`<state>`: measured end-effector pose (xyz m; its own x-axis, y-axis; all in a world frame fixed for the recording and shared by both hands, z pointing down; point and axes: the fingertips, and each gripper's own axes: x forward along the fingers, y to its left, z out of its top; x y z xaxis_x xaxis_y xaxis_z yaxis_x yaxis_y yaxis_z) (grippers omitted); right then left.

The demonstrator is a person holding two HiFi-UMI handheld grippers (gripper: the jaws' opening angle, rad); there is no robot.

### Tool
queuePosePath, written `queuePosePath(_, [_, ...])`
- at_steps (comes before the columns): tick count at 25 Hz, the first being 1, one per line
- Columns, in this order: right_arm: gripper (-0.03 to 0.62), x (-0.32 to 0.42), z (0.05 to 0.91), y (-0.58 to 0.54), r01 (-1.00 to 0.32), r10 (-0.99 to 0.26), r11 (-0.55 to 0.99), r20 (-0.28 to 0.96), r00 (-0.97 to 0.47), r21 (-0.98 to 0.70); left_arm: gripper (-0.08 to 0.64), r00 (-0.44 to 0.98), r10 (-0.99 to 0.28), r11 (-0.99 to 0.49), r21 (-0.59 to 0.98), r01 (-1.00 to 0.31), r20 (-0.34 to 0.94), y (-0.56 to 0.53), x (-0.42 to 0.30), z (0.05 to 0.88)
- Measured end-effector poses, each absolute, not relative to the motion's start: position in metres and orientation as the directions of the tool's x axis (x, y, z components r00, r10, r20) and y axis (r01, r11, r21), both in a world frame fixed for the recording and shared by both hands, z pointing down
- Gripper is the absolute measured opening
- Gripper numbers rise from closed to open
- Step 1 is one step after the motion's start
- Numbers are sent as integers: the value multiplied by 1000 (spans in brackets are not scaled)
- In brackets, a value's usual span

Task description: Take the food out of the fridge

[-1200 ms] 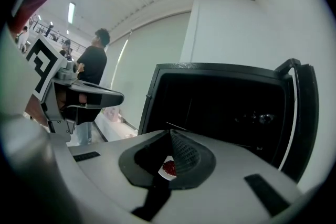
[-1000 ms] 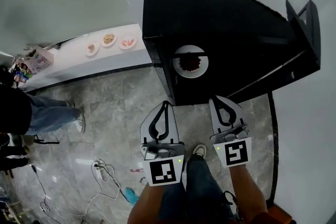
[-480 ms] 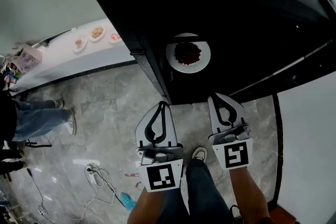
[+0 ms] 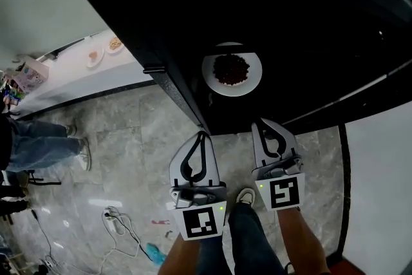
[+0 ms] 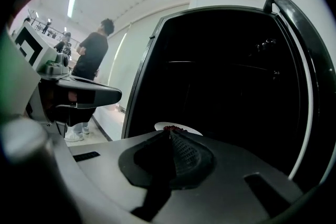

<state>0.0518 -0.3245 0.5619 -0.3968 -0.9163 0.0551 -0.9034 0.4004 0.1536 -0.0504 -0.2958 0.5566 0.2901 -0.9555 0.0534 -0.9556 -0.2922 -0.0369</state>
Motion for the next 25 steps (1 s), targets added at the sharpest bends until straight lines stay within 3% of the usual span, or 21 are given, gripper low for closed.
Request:
queuePosePath(7, [21, 50, 564, -329, -907, -914, 405, 68, -399, 115, 14, 282, -958, -284, -28, -959, 58, -298, -52, 554])
queuePosePath(10, [23, 48, 580, -330, -894, -889, 447, 135, -437, 44, 14, 280, -958, -282, -28, -959, 58, -299, -53, 552])
queuePosePath(16, [26, 48, 592, -339, -848, -866, 428, 127, -484, -313, 14, 276, -959, -278, -34, -960, 63, -298, -57, 551])
queuePosePath(21, [89, 43, 592, -348, -750, -859, 388, 84, -505, -535, 14, 267, -962, -269, -30, -963, 60, -298, -62, 548])
queuePosePath(25, [91, 45, 596, -356, -592, -873, 305, 29, -486, -746, 14, 267, -962, -269, -34, -962, 59, -299, -63, 546])
